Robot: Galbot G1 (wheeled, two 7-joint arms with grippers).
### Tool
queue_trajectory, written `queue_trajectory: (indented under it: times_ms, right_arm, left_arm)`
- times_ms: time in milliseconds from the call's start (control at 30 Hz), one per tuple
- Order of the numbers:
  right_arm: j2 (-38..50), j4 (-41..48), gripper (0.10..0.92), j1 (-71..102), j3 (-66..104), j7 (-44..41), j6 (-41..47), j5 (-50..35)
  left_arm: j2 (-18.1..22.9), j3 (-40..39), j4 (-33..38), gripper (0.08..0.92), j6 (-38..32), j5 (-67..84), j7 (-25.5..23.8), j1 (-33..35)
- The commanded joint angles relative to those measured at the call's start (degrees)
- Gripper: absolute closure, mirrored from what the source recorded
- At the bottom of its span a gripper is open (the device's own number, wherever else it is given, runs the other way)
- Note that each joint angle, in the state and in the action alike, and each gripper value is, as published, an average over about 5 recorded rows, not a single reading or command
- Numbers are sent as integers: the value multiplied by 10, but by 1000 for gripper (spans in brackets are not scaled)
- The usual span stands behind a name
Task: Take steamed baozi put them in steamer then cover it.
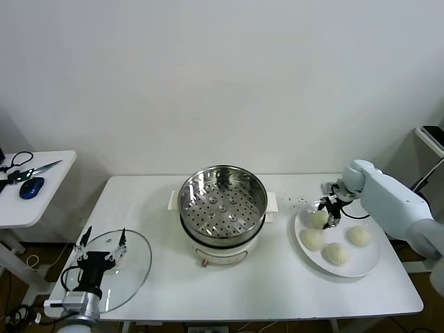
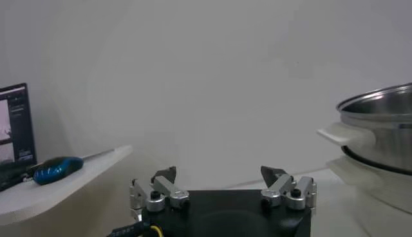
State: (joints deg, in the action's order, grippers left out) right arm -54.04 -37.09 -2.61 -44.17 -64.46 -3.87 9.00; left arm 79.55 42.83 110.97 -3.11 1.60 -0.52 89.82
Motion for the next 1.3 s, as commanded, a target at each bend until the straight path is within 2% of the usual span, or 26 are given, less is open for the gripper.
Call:
queue_trajectory:
  times_ms: [33,333,533,733,933,1300]
  right_arm:
    - [14,-26,359,-28,-27,-5,-12,-25]
    - [49,-170,364,-266,-247,-31,-62,-150]
    - [-2,-212,359,-401,-323,-51,-125,-154]
    - [-93,-229,357,-448,-323,-53,-192,-139]
    - [-182,-245,355,-433,-293,-49,-246,-68]
    - [-258,-240,347,-269,-210,-23,-311,162]
  left_arm:
    - [-4,0,0,177,0,3,0,2]
    - [-7,1,5,177,1,8,0,8]
    - [-3,0,10,177,0,11,-3,15]
    - [4,-1,14,177,-1,16,-3,22]
    - [7,-2,20,177,0,20,-3,28]
    - [8,3,23,177,0,24,-2,33]
